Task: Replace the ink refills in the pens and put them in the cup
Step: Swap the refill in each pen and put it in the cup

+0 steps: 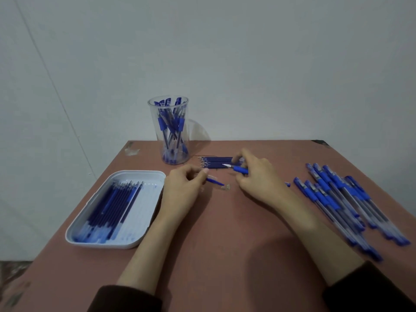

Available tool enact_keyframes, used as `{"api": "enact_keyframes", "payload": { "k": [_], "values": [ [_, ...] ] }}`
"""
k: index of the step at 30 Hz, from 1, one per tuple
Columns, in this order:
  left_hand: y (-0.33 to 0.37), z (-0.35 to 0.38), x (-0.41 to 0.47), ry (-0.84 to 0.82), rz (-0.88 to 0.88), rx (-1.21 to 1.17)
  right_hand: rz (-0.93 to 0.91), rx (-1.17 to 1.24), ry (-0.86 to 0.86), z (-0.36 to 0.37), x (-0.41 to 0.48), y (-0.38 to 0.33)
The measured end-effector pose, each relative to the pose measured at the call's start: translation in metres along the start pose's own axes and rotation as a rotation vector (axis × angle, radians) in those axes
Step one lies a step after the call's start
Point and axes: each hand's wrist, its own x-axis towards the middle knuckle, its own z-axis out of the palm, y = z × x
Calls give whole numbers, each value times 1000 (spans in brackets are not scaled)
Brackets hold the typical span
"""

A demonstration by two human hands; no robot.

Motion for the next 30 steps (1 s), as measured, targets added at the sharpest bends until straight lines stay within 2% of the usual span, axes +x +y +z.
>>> {"api": "enact_keyframes", "payload": {
  "k": [3, 5, 7, 9, 12, 15, 23, 27, 30],
  "values": [
    [2, 4, -6, -186, 65, 273, -30, 169, 63, 0, 1, 0],
    [7, 5, -9, -195, 130, 247, -62, 297, 89, 0, -1, -7],
    [10, 4, -8, -172, 93, -20, -49, 526, 51, -1, -4, -14],
    [14, 1, -7, -210, -2, -357, 31, 791, -85, -2, -7, -20],
    [16, 0, -7, -272, -97, -629, 197, 967, -314, -6, -9, -29],
    [18, 0, -5, -239, -132, -729, 237, 1003, -389, -6, -13, -35],
    [13, -2, -1, -93, -212, -799, -34, 900, -62, 13, -15, -40],
    [18, -1, -1, -161, -219, -977, -24, 825, 16, 22, -10, -35],
    [21, -3, -1, -170, -248, -1010, 23, 804, 62, 23, -6, -29]
  ]
}}
